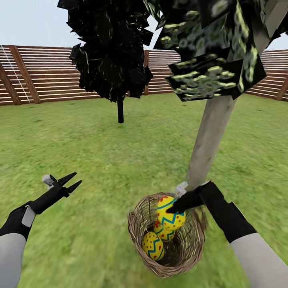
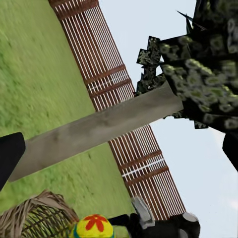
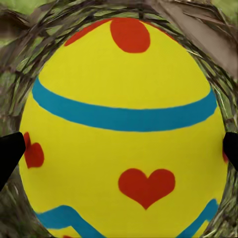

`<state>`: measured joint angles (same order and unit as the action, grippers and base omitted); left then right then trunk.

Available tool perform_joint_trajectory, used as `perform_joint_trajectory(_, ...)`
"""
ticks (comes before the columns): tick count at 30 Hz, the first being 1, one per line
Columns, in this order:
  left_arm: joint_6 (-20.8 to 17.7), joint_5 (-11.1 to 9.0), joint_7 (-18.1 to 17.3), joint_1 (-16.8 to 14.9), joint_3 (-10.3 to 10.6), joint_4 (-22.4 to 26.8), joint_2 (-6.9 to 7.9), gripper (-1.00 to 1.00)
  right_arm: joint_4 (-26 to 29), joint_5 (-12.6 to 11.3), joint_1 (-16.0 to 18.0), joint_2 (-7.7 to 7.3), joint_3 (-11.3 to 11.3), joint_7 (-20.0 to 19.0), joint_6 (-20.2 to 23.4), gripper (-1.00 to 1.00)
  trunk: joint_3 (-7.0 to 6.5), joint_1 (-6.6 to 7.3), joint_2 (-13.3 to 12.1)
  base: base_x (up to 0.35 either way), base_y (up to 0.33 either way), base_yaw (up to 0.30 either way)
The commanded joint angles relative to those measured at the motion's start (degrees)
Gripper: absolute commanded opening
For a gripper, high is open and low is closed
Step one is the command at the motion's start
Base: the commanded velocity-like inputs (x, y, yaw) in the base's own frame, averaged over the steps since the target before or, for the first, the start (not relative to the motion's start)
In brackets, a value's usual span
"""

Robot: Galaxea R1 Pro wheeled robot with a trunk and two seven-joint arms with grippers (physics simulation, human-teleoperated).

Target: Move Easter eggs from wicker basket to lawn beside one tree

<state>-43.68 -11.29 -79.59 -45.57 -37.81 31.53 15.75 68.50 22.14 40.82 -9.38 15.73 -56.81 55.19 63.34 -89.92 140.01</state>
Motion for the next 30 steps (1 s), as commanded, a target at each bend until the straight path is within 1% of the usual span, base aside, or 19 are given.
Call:
perform_joint_trajectory(1,-0.61,0.04,-0.16,-0.05,-0.08,-0.04,-0.06,1.00,1.03,0.32,-0.05,-1.84,-2.63,-5.16,0.22,-1.00,-0.13,0.23,-0.40,0.000,0.000,0.000)
perform_joint_trajectory(2,-0.61,0.04,-0.14,-0.05,-0.04,-0.05,-0.08,1.00,1.50,0.34,-0.10,-3.25,-5.97,-10.17,0.11,-1.00,-0.31,0.45,-0.80,0.000,0.000,0.000)
perform_joint_trajectory(3,-0.62,0.04,-0.13,-0.05,0.02,0.00,-0.14,1.00,1.79,0.35,-0.25,-4.75,-11.49,-17.39,-0.20,-1.00,-0.49,0.67,-1.20,0.000,0.000,0.000)
perform_joint_trajectory(4,-0.62,0.06,-0.13,-0.05,0.06,0.01,-0.20,1.00,1.85,0.37,-0.32,-5.48,-15.60,-21.82,-0.63,-1.00,-0.67,0.89,-1.60,0.000,0.000,0.000)
perform_joint_trajectory(5,-0.62,0.09,-0.13,-0.05,0.07,0.02,-0.28,1.00,1.83,0.41,-0.38,-5.89,-19.81,-24.92,-1.49,-1.00,-0.85,1.11,-2.00,0.000,0.000,0.000)
perform_joint_trajectory(6,-0.62,0.12,-0.08,-0.05,0.06,0.02,-0.42,1.00,1.73,0.43,-0.46,-6.17,-25.28,-27.06,-3.46,-1.00,-1.03,1.33,-2.40,0.000,0.000,0.000)
perform_joint_trajectory(7,-0.62,0.12,-0.06,-0.05,0.05,0.03,-0.54,1.00,1.63,0.44,-0.51,-6.30,-29.19,-27.99,-4.90,-1.00,-1.21,1.55,-2.80,0.000,0.000,0.000)
perform_joint_trajectory(8,-0.57,0.10,0.18,-0.05,0.08,0.06,-1.08,1.00,1.44,0.37,-0.57,-6.42,-34.04,-28.65,-5.99,-1.00,-1.39,1.77,-3.21,0.000,0.000,0.000)
perform_joint_trajectory(9,-0.52,0.07,0.50,-0.05,0.10,0.16,-1.80,1.00,1.35,0.30,-0.70,-6.66,-37.05,-28.96,-6.36,-1.00,-1.57,1.99,-3.61,0.000,0.000,0.000)
perform_joint_trajectory(10,-0.38,0.01,0.80,-0.05,0.10,0.29,-2.48,1.00,1.26,0.21,-1.11,-7.32,-40.69,-29.38,-6.60,-1.00,-1.75,2.21,-4.01,0.000,0.000,0.000)
perform_joint_trajectory(11,-0.18,-0.02,0.94,-0.05,0.02,0.28,-2.85,1.00,1.23,0.16,-1.68,-7.89,-44.28,-30.18,-6.69,-1.00,-1.93,2.43,-4.41,0.000,0.000,0.000)
perform_joint_trajectory(13,0.07,-0.22,0.68,-0.05,-0.15,0.07,-2.97,1.00,1.21,0.22,-2.02,-8.19,-49.38,-30.83,-6.74,-1.00,-2.10,2.65,-4.81,0.000,0.000,0.000)
perform_joint_trajectory(14,0.03,-0.26,0.51,-0.05,-0.24,0.01,-2.93,1.00,1.21,0.20,-2.08,-8.24,-51.05,-30.91,-6.75,-1.00,-2.10,2.65,-4.81,0.000,0.000,0.000)
perform_joint_trajectory(15,-0.03,-0.34,0.39,-0.05,-0.26,-0.02,-2.92,1.00,1.18,0.23,-2.14,-8.25,-52.15,-30.96,-6.76,-1.00,-2.10,2.65,-4.81,0.000,0.000,0.000)
perform_joint_trajectory(16,-0.06,-0.37,0.35,-0.05,-0.25,-0.07,-2.95,1.00,1.13,0.33,-2.18,-8.19,-52.52,-30.98,-6.77,-1.00,-2.10,2.65,-4.81,0.000,0.000,0.000)
perform_joint_trajectory(20,-0.09,-0.40,0.24,-0.05,-0.16,0.24,-3.09,1.00,0.57,0.47,-2.82,-8.10,-52.88,-30.90,-6.85,-1.00,-2.10,2.65,-4.81,-0.058,-0.015,0.000)
perform_joint_trajectory(25,-0.18,-0.40,0.27,-0.05,-0.07,0.38,-3.10,1.00,0.43,1.15,-2.93,-7.95,-52.85,-30.18,-6.91,-1.00,-2.10,2.65,-4.81,-0.292,-0.110,0.000)
perform_joint_trajectory(30,-0.12,-0.38,0.26,-0.05,-0.07,0.38,-3.24,1.00,0.34,1.27,-2.93,-7.89,-52.82,-28.38,-7.40,-1.00,-2.10,2.65,-4.81,-0.276,-0.185,0.000)
